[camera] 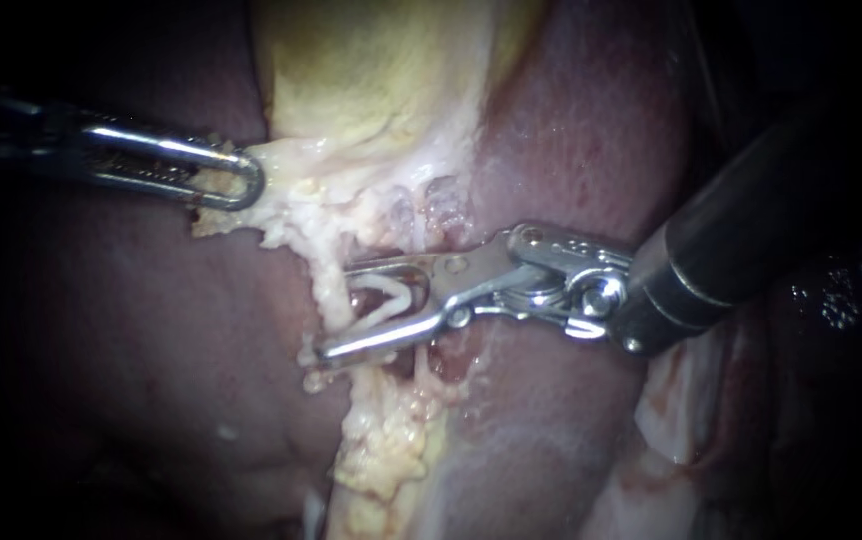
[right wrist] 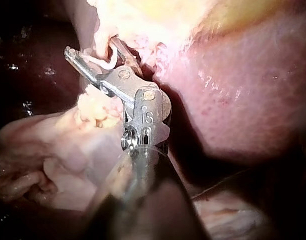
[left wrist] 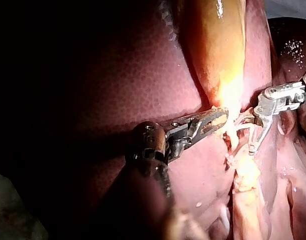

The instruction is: Clipping third clip left tube

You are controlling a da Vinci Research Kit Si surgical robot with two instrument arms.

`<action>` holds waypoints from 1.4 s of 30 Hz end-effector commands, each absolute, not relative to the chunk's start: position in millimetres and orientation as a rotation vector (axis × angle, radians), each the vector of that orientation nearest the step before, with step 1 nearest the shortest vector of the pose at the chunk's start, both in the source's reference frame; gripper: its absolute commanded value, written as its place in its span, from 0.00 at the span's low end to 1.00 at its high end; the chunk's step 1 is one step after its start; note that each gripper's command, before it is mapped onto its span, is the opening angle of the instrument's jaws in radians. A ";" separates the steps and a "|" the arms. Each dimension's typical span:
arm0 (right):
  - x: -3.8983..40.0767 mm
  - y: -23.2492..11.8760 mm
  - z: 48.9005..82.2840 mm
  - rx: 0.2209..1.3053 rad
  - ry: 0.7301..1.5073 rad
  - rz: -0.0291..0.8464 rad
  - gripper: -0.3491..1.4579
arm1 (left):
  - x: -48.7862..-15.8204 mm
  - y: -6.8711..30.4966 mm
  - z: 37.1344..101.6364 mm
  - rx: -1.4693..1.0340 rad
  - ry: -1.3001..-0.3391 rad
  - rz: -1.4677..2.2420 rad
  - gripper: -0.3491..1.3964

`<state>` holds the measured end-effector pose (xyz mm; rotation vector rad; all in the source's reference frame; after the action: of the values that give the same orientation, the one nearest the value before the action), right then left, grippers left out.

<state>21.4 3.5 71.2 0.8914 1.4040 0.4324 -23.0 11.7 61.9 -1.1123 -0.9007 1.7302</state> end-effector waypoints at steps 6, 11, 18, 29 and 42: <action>22.3 3.5 71.1 0.910 1.414 0.412 0.46 | -23.1 11.7 62.0 -1.112 -0.899 1.730 0.00; 23.0 3.4 70.7 0.911 1.419 0.420 0.45 | -23.1 11.7 62.0 -1.112 -0.899 1.730 0.00; 23.4 3.5 69.2 0.919 1.429 0.425 0.45 | -23.1 11.7 62.0 -1.112 -0.899 1.730 0.00; 21.7 4.4 63.3 0.930 1.432 0.453 0.42 | -23.0 11.6 62.0 -1.112 -0.900 1.730 0.00; 20.9 5.1 62.3 0.930 1.427 0.491 0.25 | -23.0 11.6 62.0 -1.112 -0.900 1.730 0.00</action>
<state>20.8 5.1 62.3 0.9289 1.4256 0.4915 -23.0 11.6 62.0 -1.1122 -0.8996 1.7305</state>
